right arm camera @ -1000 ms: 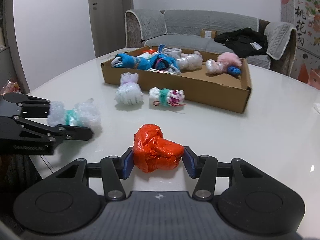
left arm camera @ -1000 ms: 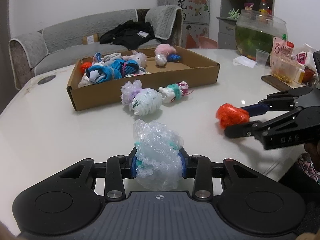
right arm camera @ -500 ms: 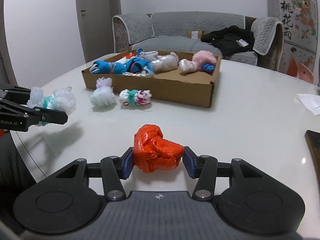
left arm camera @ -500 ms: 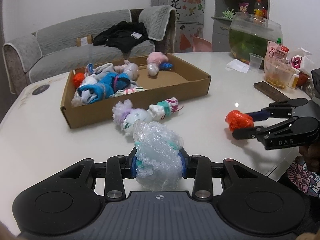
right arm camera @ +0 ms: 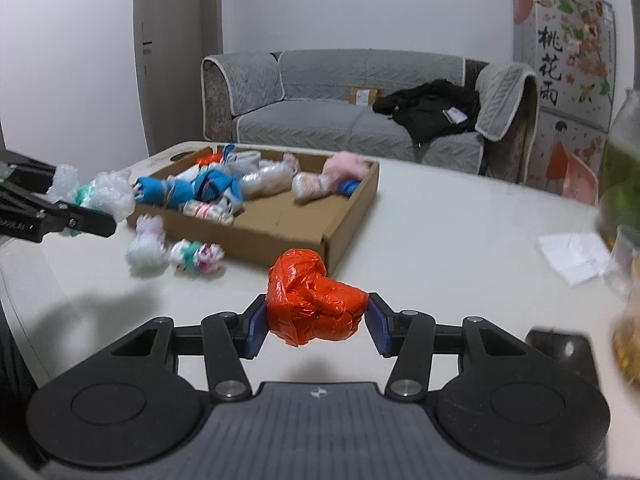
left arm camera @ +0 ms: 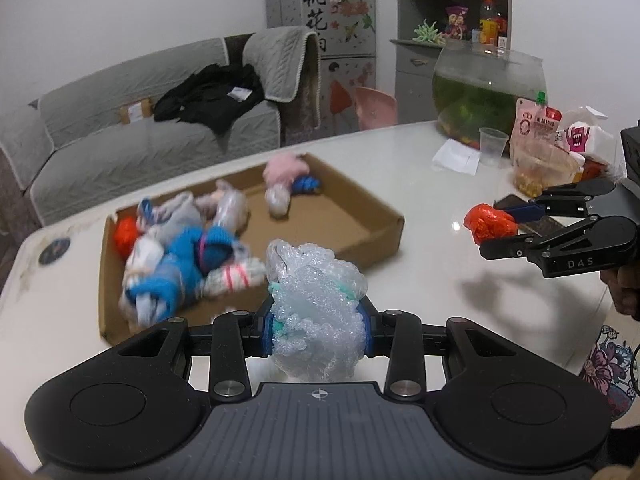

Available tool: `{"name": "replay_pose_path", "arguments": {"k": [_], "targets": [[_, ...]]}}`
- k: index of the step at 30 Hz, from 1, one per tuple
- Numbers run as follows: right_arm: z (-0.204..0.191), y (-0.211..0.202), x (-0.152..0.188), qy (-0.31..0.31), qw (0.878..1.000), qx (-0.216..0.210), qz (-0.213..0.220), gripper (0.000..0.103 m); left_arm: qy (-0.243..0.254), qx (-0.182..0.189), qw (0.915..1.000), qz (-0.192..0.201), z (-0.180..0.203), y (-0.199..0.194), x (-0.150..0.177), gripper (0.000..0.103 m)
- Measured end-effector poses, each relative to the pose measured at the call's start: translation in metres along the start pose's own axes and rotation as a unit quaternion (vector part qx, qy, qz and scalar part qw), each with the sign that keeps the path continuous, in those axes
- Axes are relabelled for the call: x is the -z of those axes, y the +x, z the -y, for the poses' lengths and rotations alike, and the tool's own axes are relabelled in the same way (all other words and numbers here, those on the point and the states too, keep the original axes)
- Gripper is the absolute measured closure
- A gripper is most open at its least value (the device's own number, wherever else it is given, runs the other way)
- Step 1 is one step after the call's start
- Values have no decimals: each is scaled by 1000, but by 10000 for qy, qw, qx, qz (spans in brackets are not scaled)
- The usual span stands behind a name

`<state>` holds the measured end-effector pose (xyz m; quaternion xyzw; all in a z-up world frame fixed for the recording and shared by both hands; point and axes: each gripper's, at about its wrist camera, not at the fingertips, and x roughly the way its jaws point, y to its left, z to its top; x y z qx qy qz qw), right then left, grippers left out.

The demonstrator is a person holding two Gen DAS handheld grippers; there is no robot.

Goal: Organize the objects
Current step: 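Carry both bundles over the box, lower them inside and open both tools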

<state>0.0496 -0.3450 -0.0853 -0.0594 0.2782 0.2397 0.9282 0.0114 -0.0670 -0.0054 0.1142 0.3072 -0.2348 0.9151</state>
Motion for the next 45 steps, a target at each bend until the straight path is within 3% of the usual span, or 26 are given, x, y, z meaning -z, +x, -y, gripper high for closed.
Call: {"name": "replay_pose_path", "arguments": {"k": [10, 16, 21, 29, 39, 45], "targets": [[8, 27, -81, -766, 9963, -182, 356, 56, 118, 106, 9999, 13, -22, 51, -84, 59], [16, 71, -124, -962, 9942, -394, 258, 56, 136, 164, 9996, -189, -28, 95, -121, 59], [20, 113, -133, -1153, 9923, -456, -48, 56, -98, 384, 9978, -524, -35, 137, -121, 59], [32, 136, -131, -1216, 9909, -431, -387, 56, -374, 804, 9917, -930, -34, 194, -103, 59], [25, 155, -130, -1429, 9857, -589, -676, 56, 76, -1, 9934, -1145, -57, 229, -93, 58], [16, 184, -127, -1935, 9732, -682, -1040, 56, 136, -40, 9921, -1248, -63, 235, -88, 58]]}}
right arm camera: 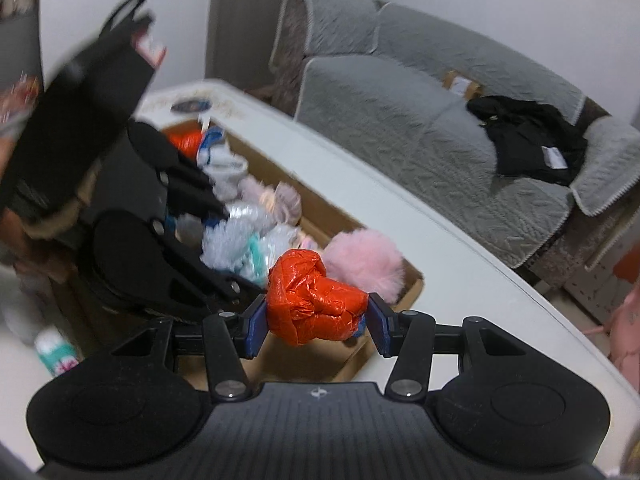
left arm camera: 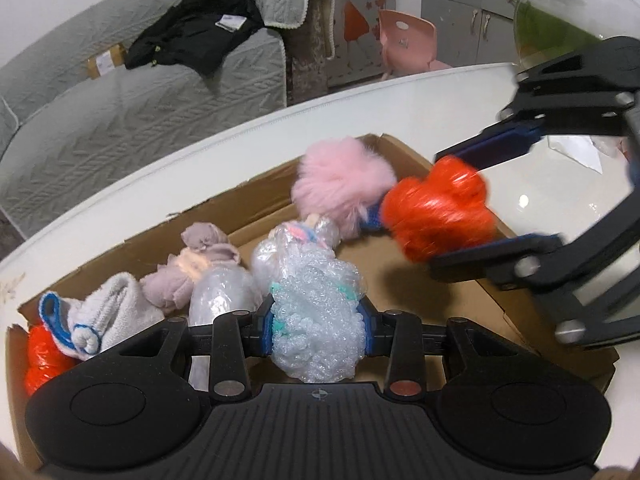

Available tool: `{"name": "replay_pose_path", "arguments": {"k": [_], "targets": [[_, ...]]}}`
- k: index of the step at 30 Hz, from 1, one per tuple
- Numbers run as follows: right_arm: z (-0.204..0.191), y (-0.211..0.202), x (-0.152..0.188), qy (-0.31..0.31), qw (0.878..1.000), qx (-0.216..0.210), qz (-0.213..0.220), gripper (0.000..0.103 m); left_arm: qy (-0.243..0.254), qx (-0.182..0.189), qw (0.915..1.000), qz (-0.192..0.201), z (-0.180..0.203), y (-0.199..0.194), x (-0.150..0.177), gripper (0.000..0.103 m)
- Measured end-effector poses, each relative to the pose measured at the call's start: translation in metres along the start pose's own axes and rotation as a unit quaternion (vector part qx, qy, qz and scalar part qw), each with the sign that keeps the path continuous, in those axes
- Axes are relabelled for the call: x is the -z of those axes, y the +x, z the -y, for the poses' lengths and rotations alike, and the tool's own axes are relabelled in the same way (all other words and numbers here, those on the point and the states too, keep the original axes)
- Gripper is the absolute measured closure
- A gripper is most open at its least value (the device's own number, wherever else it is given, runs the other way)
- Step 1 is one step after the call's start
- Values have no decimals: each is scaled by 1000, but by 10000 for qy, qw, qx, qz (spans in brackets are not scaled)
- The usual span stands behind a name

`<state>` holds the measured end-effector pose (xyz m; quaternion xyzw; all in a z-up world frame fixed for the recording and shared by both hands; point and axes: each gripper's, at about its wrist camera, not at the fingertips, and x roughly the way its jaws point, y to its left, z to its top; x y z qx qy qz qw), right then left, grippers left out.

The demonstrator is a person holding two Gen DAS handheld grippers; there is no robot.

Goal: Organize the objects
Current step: 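Carry both bundles over the box, lower them inside and open both tools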

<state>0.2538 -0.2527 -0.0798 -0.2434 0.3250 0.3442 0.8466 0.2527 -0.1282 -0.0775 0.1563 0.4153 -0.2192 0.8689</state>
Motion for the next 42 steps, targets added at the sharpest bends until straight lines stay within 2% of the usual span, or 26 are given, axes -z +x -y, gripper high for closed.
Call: {"name": "replay_pose_path", "arguments": {"k": [6, 12, 23, 27, 32, 38, 40, 42], "targets": [[-3, 22, -2, -356, 9986, -207, -336, 56, 36, 81, 9999, -67, 0, 1, -2, 58], [0, 36, -3, -483, 9969, -200, -595, 56, 33, 103, 9999, -116, -1, 2, -3, 58], [1, 42, -2, -541, 9957, -191, -721, 55, -145, 133, 9997, -148, -5, 5, -3, 55], [0, 41, -2, -600, 9954, -154, -733, 54, -229, 77, 9996, -145, -9, 4, -1, 47], [-1, 40, -1, -637, 9951, -151, -742, 52, -245, 78, 9995, -172, -10, 4, -1, 44], [-4, 36, -1, -720, 9947, -141, -720, 45, -258, 63, 9995, -161, -9, -1, 1, 37], [-7, 34, -1, -763, 9946, -154, -691, 33, -284, 112, 9994, -138, -10, -4, 2, 32], [-10, 30, 0, -815, 9945, -127, -646, 31, -288, 117, 9995, -94, -10, -8, 2, 30]]}}
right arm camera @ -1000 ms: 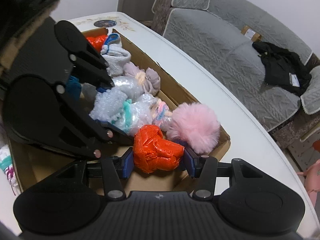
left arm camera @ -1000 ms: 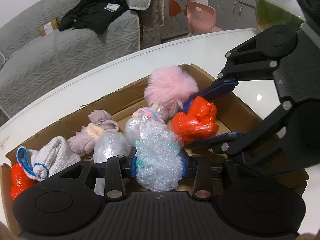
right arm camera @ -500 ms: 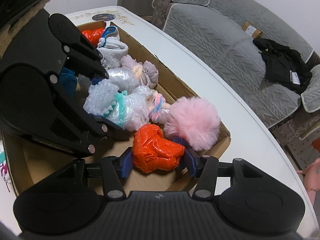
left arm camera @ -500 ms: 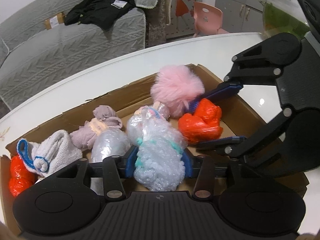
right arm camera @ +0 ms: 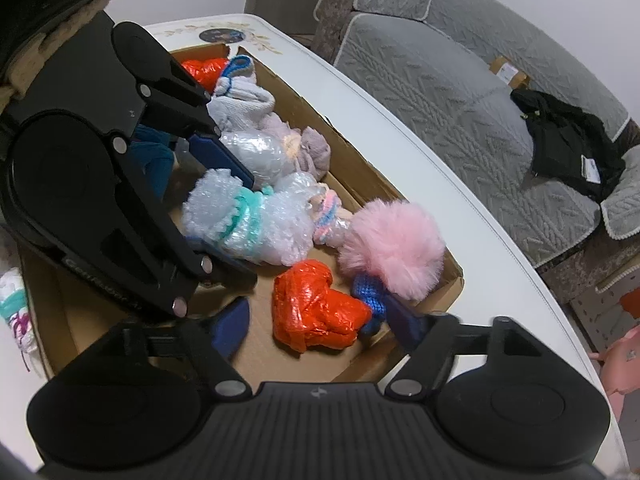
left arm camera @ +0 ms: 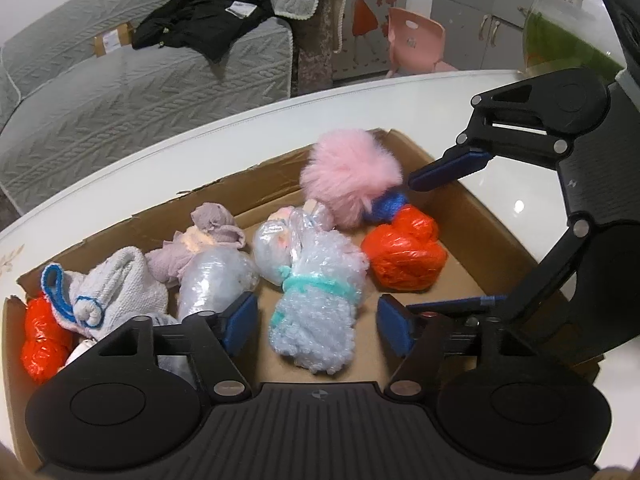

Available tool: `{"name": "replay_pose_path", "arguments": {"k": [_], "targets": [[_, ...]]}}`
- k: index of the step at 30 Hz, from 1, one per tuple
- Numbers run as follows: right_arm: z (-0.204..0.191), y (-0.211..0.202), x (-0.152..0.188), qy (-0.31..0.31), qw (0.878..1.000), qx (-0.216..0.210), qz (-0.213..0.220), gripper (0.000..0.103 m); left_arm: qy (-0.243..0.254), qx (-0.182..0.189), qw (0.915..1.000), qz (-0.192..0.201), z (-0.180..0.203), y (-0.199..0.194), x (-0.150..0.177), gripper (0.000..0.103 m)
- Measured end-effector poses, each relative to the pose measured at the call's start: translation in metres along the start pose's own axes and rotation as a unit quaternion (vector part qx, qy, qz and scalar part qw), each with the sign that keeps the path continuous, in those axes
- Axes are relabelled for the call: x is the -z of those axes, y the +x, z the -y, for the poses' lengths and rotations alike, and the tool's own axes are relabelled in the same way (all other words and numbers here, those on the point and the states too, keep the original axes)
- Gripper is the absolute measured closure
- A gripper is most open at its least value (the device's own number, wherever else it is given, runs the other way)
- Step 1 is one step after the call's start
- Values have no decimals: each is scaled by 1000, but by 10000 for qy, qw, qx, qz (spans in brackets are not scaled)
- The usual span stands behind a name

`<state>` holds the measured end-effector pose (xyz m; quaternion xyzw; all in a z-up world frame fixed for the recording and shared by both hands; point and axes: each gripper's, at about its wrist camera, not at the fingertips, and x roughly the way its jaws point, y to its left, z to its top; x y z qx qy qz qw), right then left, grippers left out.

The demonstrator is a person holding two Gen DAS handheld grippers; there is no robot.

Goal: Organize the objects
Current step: 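Carry both bundles over the box, lower them inside and open both tools, then move both tools back to the last bundles on the table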

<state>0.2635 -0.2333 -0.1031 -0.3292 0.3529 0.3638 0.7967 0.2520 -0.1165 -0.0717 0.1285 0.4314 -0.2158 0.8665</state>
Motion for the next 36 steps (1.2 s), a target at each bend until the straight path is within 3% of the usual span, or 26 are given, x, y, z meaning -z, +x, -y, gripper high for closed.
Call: {"name": "replay_pose_path", "arguments": {"k": [12, 16, 20, 27, 30, 32, 36], "targets": [[-3, -34, -1, 214, 9994, 158, 233, 30, -10, -103, 9990, 424, 7, -52, 7, 17], [-8, -56, -1, 483, 9974, 364, 401, 22, -179, -178, 9971, 723, 3, -86, 23, 15], [-27, -85, 8, 879, 9920, 523, 744, 10, -328, -423, 9921, 1137, 5, -127, 53, 12], [-89, -119, 42, 1755, 9744, 480, 1320, 10, -590, -695, 9824, 1631, 15, -170, 134, 8], [-111, -119, 59, 2196, 9641, 323, 1457, 10, -243, -541, 9811, 1842, 28, -170, 169, 6], [-122, -114, 64, 2375, 9599, 351, 1445, 10, 172, -536, 9828, 1759, 38, -162, 185, 5], [-131, -98, 64, 2635, 9542, 257, 1390, 10, 710, -500, 9821, 1671, 45, -145, 193, 5]]}}
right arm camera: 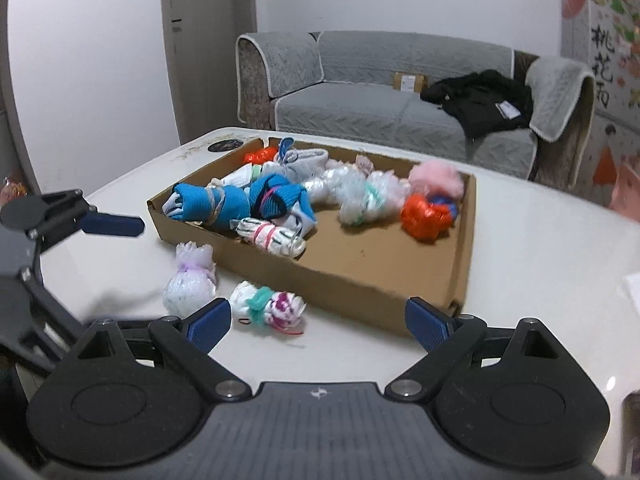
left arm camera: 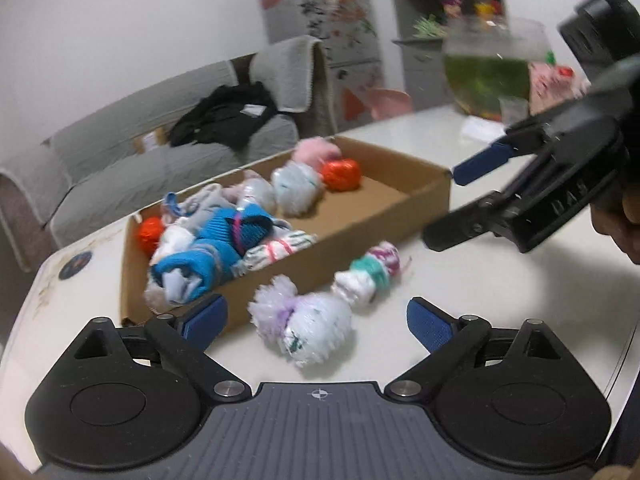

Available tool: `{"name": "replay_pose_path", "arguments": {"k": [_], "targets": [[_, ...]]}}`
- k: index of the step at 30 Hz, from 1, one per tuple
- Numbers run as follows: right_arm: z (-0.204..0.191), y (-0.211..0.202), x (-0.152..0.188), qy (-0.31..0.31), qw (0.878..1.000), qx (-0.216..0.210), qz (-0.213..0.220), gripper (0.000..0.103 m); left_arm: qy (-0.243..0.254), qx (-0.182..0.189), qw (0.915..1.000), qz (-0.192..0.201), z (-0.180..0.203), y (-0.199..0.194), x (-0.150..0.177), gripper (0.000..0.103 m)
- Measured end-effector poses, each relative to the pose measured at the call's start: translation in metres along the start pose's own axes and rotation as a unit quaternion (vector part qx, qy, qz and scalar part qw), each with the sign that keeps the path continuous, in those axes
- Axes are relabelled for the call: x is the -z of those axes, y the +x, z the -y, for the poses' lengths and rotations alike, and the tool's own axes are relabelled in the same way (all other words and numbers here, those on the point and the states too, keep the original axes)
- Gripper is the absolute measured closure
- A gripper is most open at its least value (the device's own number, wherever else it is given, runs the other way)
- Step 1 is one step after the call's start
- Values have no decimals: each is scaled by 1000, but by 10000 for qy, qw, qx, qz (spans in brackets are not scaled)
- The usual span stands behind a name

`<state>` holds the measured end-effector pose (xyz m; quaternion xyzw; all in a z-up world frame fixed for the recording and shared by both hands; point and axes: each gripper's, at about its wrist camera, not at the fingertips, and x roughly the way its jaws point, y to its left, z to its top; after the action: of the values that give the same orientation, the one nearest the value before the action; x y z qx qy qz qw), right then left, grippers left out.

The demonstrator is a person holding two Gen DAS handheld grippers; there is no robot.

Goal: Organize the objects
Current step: 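Move both tools back to the last bundles on the table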

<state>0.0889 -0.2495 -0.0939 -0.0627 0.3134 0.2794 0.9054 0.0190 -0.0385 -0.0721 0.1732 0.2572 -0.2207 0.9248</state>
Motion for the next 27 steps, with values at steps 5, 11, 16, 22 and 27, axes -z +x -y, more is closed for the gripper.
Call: {"name": "replay_pose_path", "arguments": {"k": [5, 11, 16, 22, 27], "targets": [[-3, 12, 5, 228, 9997, -44, -60, 10, -84, 177, 9996, -191, -12, 25, 5, 2], [-6, 12, 11, 263, 9996, -15, -95, 10, -115, 404, 9984, -380, -22, 47, 9, 1], [-4, 18, 12, 343, 9993, 10, -154, 10, 6, 605, 9971, -462, -22, 55, 8, 1], [-7, 22, 12, 345, 9992, -4, -191, 10, -118, 940, 9945, -442, -27, 56, 7, 17], [-10, 23, 12, 328, 9993, -18, -204, 10, -313, 919, 9944, -413, -31, 47, 12, 35]]}}
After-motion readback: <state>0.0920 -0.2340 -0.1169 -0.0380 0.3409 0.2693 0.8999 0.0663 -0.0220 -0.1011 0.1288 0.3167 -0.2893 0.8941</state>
